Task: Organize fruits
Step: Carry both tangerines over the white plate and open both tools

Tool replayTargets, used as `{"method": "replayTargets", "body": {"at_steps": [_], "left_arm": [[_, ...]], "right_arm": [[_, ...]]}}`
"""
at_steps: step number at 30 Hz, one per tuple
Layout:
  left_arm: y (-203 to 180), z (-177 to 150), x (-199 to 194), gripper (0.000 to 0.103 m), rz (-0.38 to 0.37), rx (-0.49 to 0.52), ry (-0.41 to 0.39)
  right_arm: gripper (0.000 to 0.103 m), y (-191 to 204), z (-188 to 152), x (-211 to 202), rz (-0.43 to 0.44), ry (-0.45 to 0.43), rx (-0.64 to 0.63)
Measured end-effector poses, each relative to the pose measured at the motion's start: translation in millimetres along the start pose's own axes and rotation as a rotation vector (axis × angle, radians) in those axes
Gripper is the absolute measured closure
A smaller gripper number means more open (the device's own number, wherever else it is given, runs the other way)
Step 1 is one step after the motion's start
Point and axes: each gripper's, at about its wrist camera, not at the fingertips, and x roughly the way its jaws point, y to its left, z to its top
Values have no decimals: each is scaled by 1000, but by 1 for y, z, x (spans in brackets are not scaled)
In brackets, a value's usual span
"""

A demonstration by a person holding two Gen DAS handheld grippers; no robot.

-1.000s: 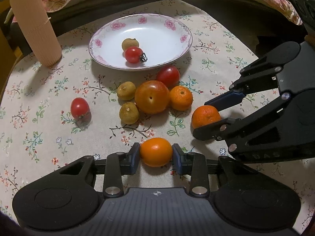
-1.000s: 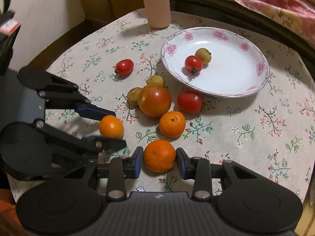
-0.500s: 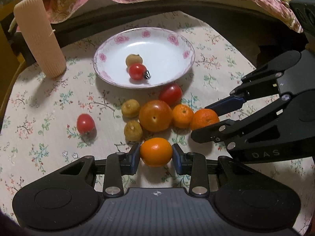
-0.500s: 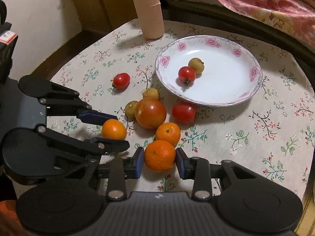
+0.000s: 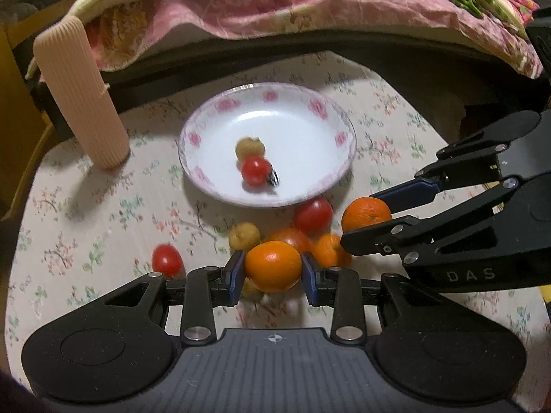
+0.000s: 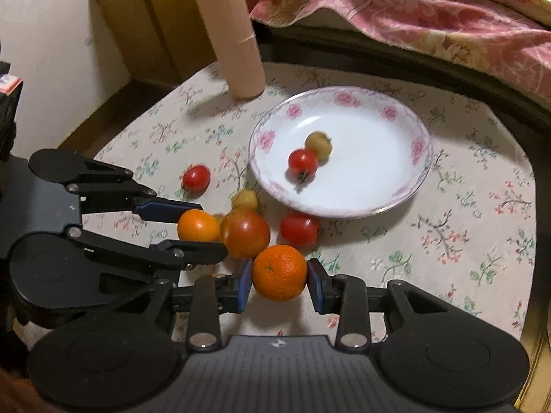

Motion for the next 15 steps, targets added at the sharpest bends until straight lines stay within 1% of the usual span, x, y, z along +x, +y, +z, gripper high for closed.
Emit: {"method": "replayTargets", "body": {"at_steps": [11, 15], "left_arm": [[5, 30, 7, 62, 41, -30, -52], [11, 39, 16, 62, 51, -63, -56]], "right_arm": [[68, -19, 25, -5, -46, -68, 62], [68, -25, 34, 0, -62, -85, 83]]}}
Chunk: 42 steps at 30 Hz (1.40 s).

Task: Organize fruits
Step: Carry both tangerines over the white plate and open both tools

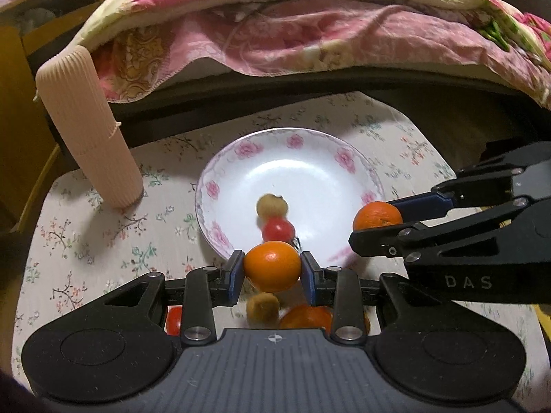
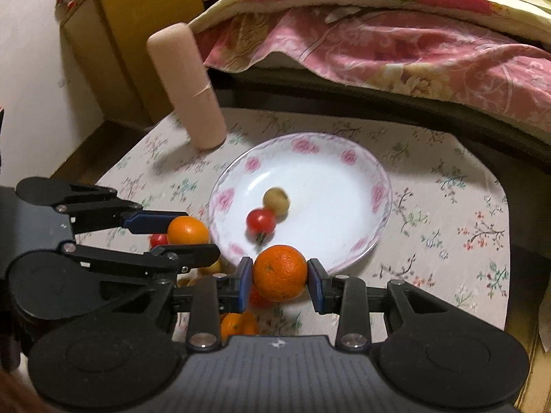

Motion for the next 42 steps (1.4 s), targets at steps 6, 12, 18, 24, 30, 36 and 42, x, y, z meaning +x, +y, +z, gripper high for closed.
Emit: {"method": "replayTargets", "body": {"at_steps": [6, 12, 18, 24, 30, 36, 42], "left_arm": [[6, 9, 13, 62, 16, -34, -8], [12, 10, 25, 62, 19, -56, 0], [14, 9, 34, 62, 19, -59, 9], [13, 10, 38, 62, 25, -63, 9], [13, 10, 38, 62, 29, -58, 13], [12, 10, 39, 61, 28, -53, 15], [13, 10, 38, 59, 32, -59, 14]], "right_arm": [[68, -9, 12, 13, -19, -15, 30], [68, -14, 17, 25, -35, -17, 45], [68, -14, 17, 37, -50, -7, 41], [68, -15, 18, 40, -72, -10, 41], [68, -14, 19, 41, -83, -11, 37], [67, -15, 19, 42, -86, -11, 42], [67, -15, 19, 41, -91, -10, 45]]}}
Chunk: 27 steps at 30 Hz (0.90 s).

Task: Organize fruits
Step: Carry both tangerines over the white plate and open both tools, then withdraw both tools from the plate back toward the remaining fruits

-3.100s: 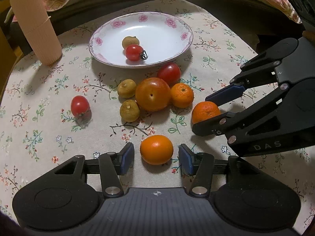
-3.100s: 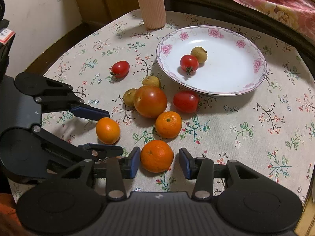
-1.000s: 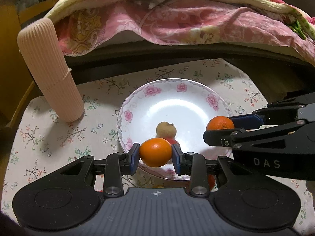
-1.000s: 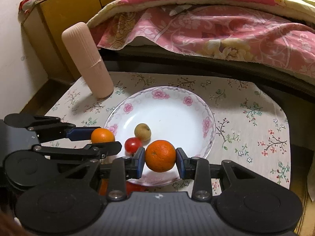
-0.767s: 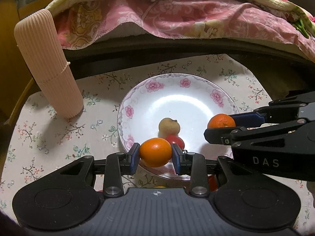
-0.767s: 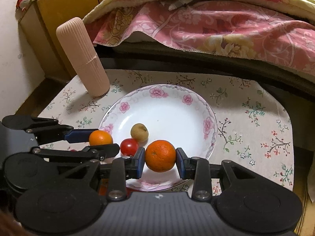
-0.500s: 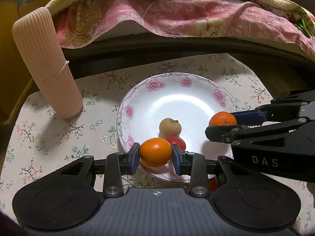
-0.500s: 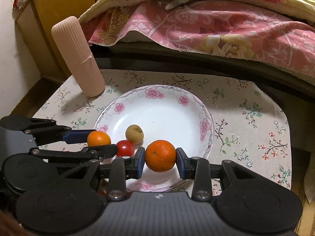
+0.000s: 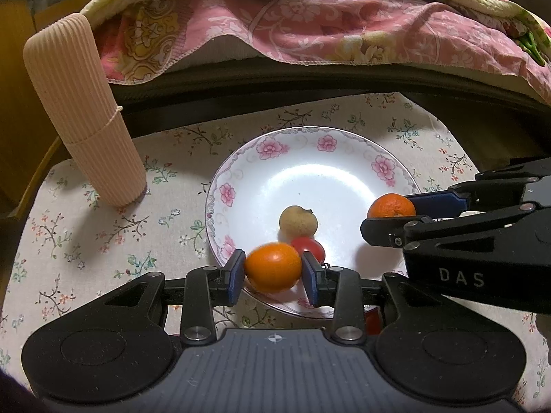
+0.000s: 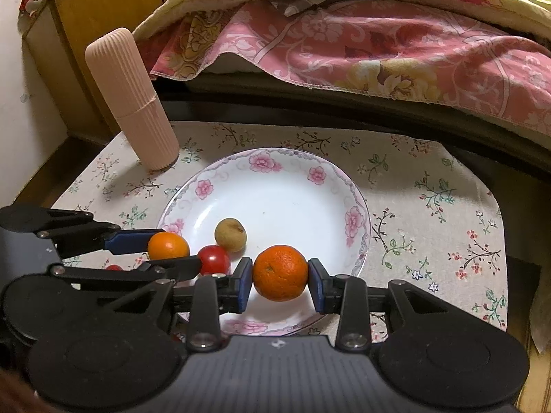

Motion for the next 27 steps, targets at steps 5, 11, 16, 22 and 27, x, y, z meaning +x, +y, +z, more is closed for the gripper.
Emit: {"method": "replayTargets", "body": {"at_steps": [5, 11, 16, 22, 27], "left_arm": [[1, 0, -2, 57, 1, -4, -8], [3, 2, -8, 55, -1, -12, -24], [5, 3, -13, 52, -1, -13, -31], [4, 1, -15, 51, 0, -1, -29], [3, -3, -17, 49, 0, 5, -28]], "right_arm": [[67, 0, 0, -1, -5, -10, 4], [67, -1, 0, -6, -5, -29, 3], [66, 0, 1, -11, 0, -43, 4], [66, 3, -1, -14, 3, -42, -6], [66, 5, -3, -15, 6, -36, -15]]}}
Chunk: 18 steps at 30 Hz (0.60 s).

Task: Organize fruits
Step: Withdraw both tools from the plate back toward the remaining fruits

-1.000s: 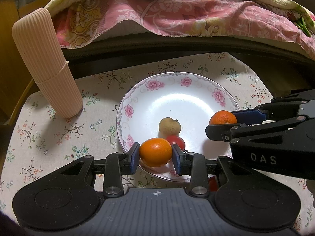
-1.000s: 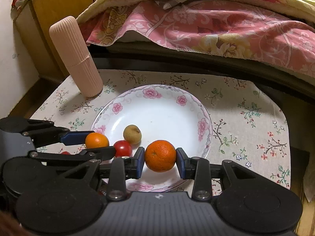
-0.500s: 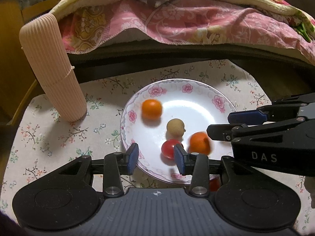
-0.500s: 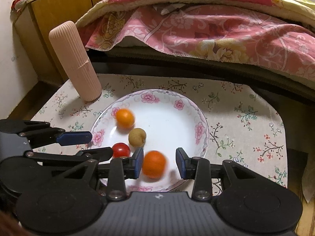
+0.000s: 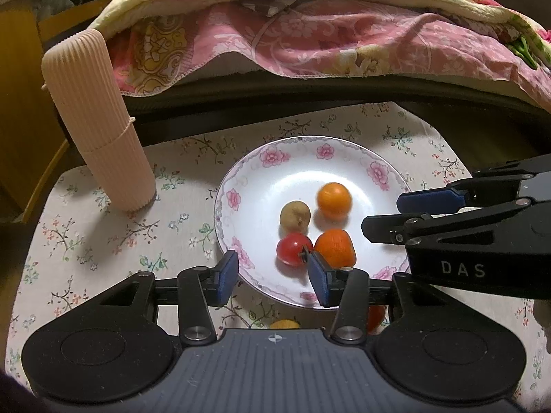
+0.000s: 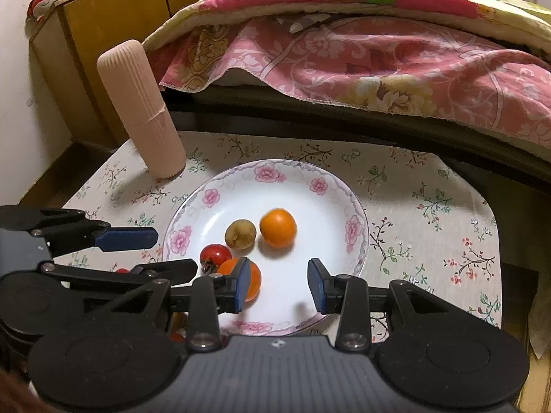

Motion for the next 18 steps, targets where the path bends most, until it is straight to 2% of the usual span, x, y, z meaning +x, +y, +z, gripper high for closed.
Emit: {"method": "replayTargets", "body": {"at_steps": [18], "left_arm": [[-1, -6, -10, 48, 2, 13, 5]], "right_arm": [[66, 6, -5, -7, 14, 1, -21]]}}
